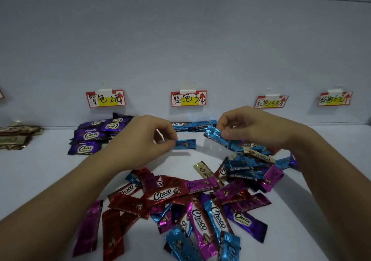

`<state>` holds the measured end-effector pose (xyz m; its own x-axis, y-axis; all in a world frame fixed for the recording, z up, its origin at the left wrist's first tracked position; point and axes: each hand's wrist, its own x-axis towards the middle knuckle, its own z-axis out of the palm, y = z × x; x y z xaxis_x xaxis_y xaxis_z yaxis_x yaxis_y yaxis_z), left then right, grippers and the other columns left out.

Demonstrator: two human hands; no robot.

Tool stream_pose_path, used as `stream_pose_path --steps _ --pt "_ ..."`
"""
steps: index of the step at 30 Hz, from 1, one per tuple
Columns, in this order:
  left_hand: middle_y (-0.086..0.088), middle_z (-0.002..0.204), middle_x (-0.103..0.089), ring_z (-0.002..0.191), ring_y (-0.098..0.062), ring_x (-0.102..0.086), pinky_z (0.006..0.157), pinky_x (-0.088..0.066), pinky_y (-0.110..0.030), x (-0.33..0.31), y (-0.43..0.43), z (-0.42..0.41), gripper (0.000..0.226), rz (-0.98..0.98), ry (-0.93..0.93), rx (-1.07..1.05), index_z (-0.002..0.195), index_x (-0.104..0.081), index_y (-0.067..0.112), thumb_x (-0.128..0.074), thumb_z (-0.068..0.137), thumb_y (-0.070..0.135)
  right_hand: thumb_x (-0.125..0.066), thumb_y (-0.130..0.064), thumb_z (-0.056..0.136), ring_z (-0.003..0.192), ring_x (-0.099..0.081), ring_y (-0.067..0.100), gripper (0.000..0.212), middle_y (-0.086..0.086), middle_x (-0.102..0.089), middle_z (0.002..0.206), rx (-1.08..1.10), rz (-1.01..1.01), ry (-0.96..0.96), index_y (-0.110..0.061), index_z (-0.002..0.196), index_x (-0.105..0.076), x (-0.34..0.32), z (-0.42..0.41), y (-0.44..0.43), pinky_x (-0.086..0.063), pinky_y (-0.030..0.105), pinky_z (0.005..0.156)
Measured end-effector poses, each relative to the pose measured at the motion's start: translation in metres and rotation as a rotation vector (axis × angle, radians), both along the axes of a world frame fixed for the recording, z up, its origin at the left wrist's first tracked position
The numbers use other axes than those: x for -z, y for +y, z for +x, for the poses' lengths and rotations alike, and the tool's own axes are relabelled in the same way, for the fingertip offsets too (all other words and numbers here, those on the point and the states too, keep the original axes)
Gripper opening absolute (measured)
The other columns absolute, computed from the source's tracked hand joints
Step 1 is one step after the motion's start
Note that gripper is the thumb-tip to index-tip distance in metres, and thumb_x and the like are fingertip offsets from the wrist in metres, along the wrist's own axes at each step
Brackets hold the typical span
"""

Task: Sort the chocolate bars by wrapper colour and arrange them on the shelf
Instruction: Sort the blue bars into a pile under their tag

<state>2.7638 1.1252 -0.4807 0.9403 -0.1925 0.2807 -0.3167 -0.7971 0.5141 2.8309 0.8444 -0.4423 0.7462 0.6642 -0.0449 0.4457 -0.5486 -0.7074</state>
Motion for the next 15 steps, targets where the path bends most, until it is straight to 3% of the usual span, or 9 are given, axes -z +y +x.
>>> stream_pose_path --steps 3,6,10,15 --pt "0.019 0.086 -0.063 0.078 -0.005 -0.060 0.068 -0.052 -0.024 0.009 0.002 0.015 0.011 0.077 -0.157 -0.170 0.091 -0.070 0.035 -0.072 0.091 0.025 -0.065 -0.028 0.096 0.082 -0.067 0.016 0.005 -0.007 -0.070 0.090 0.222 -0.042 -0.279 -0.030 0.094 -0.069 0.017 0.014 0.008 -0.058 0.040 0.081" --pt "0.021 0.084 -0.059 0.076 -0.003 -0.060 0.063 -0.044 -0.016 0.011 0.004 0.032 0.009 0.046 -0.152 -0.192 0.094 -0.074 0.030 -0.072 0.092 0.022 -0.071 -0.025 0.093 0.071 -0.061 0.002 0.004 -0.010 -0.069 0.086 0.352 0.001 -0.469 -0.028 0.089 -0.072 0.031 0.022 0.019 -0.052 0.024 0.070" --pt "0.013 0.086 -0.060 0.075 -0.004 -0.054 0.071 -0.051 -0.028 0.018 -0.002 0.043 0.007 0.186 -0.231 -0.143 0.089 -0.074 0.026 -0.071 0.090 0.020 -0.072 -0.016 0.091 0.074 -0.058 0.006 0.009 -0.006 -0.071 0.093 0.343 -0.126 -0.603 -0.022 0.095 -0.076 0.042 0.031 0.032 -0.045 0.021 0.072" --pt "0.009 0.102 -0.066 0.083 -0.007 -0.053 0.076 -0.056 -0.037 0.031 -0.001 0.045 0.010 0.330 -0.224 -0.079 0.099 -0.076 0.029 -0.067 0.094 0.028 -0.071 -0.022 0.092 0.082 -0.059 0.010 0.015 -0.006 -0.073 0.104 0.262 -0.317 -0.598 -0.029 0.102 -0.079 0.053 0.033 0.038 -0.046 0.025 0.072"
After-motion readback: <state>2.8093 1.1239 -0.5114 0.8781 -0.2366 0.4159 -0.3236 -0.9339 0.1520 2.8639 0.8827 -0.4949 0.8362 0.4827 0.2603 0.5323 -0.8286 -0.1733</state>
